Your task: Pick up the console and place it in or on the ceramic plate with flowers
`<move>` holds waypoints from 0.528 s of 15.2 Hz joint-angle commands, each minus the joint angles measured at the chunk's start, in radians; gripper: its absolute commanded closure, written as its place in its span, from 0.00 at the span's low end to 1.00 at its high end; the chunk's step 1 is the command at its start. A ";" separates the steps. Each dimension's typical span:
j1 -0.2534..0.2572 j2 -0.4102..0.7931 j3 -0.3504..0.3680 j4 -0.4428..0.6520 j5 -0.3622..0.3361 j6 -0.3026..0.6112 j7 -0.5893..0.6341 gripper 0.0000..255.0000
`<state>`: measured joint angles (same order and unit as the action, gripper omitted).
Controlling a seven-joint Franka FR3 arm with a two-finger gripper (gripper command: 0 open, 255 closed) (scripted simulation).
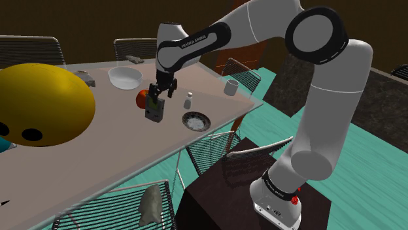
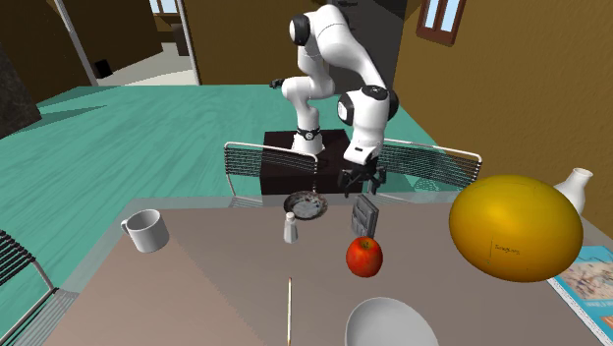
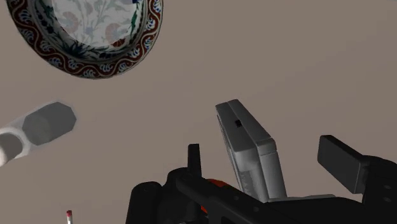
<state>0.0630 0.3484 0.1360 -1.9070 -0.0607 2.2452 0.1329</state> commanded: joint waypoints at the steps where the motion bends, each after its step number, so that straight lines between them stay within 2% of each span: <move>1: 0.001 0.014 -0.001 -0.010 -0.003 0.024 0.002 0.00; 8: 0.002 0.027 -0.002 -0.015 -0.006 0.042 0.004 0.00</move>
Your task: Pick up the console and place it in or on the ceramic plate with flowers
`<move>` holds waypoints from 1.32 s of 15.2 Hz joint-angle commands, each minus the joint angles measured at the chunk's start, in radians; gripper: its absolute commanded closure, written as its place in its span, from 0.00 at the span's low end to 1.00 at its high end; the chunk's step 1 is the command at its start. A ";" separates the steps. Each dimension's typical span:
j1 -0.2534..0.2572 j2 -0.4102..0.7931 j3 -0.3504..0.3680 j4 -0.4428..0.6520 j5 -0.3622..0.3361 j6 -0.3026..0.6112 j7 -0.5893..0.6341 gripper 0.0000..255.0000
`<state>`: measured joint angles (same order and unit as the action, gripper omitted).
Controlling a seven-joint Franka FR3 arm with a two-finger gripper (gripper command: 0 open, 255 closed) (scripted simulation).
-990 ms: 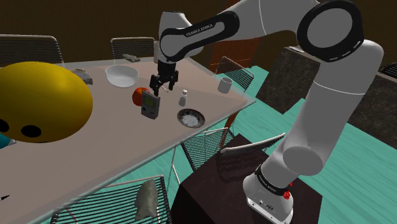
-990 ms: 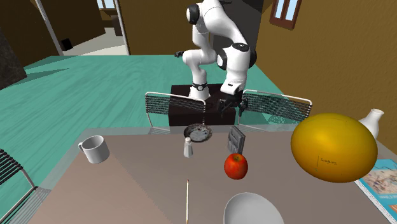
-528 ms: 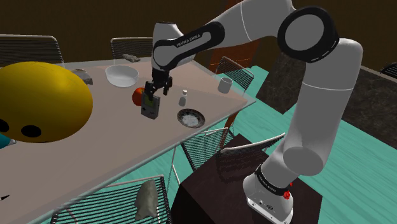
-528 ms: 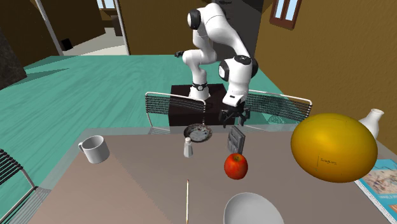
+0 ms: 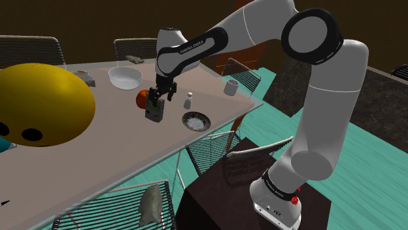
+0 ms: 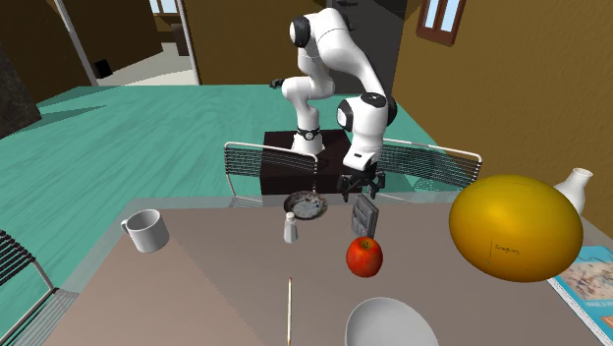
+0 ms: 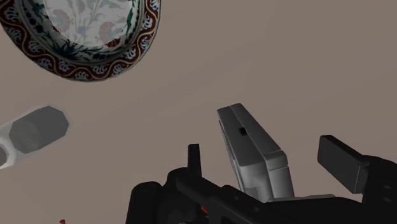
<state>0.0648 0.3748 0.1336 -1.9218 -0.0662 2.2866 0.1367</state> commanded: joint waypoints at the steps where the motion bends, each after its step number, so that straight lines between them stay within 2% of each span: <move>1: 0.000 0.000 0.000 0.000 0.000 0.000 0.000 0.00; 2: 0.000 0.000 0.000 0.000 0.000 0.000 0.000 0.00; 3: 0.000 0.000 0.000 0.000 0.000 0.000 0.000 1.00; 12: 0.000 0.000 0.000 0.000 0.000 0.000 0.000 1.00; 20: -0.004 -0.059 0.005 0.031 0.012 -0.089 -0.008 1.00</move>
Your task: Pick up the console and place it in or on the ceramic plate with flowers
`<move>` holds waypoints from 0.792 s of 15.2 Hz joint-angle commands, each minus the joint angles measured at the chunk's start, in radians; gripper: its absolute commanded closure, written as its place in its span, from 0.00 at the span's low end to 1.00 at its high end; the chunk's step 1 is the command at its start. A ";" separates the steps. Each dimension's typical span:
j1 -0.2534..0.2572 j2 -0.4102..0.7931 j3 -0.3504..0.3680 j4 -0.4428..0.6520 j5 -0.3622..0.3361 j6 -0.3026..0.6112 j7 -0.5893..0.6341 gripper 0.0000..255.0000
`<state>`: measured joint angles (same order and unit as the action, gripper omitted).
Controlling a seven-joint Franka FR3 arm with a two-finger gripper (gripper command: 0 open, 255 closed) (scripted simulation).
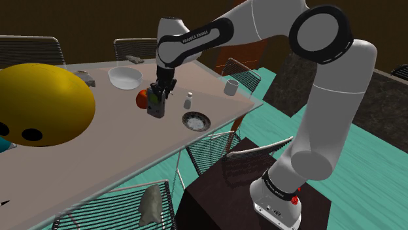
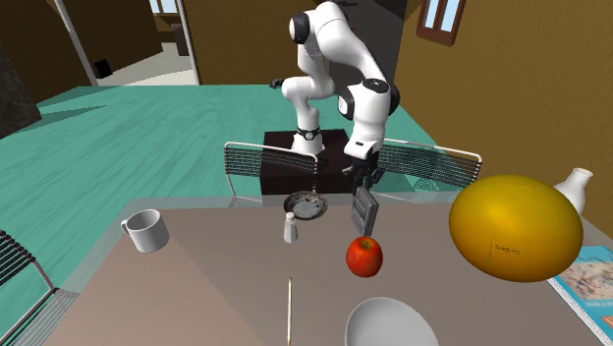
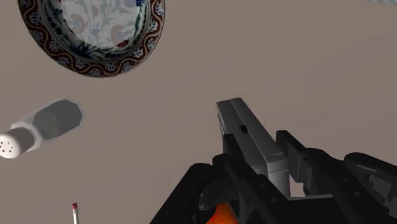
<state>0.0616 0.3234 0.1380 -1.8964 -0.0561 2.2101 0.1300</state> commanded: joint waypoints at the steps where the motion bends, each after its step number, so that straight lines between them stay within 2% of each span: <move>1: -0.001 -0.014 0.001 0.010 0.003 -0.024 -0.002 1.00; 11: -0.003 -0.071 0.005 0.071 0.014 -0.141 -0.009 1.00; 12: -0.015 -0.104 0.001 0.034 0.020 -0.136 -0.026 1.00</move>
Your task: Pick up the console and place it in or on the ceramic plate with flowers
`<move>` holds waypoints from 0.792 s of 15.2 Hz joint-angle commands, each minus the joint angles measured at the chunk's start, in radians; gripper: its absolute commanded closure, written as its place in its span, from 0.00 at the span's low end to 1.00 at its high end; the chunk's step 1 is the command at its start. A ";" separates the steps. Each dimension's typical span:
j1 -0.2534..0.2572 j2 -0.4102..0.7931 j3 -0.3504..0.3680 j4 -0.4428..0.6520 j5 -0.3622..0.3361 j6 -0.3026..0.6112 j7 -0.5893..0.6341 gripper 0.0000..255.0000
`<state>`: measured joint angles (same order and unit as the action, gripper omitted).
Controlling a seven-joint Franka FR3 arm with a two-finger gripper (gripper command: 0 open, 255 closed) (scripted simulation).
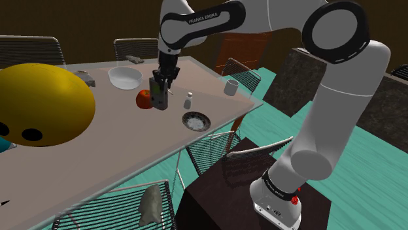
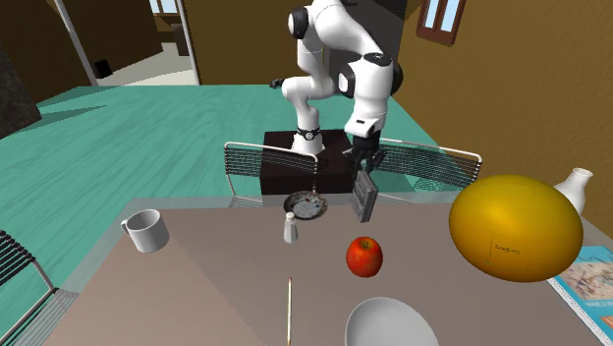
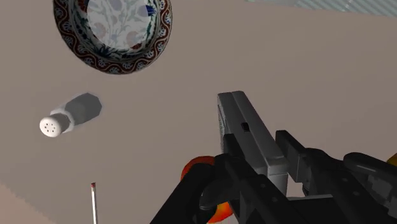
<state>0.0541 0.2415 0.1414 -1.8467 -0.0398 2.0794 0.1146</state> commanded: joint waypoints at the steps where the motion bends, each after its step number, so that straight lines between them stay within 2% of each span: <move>1: -0.018 -0.054 -0.007 -0.051 0.010 -0.001 -0.028 1.00; 12: -0.120 -0.376 -0.097 -0.355 0.044 -0.018 -0.235 1.00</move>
<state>-0.0567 -0.1093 0.0556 -2.1767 0.0037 2.0613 -0.0984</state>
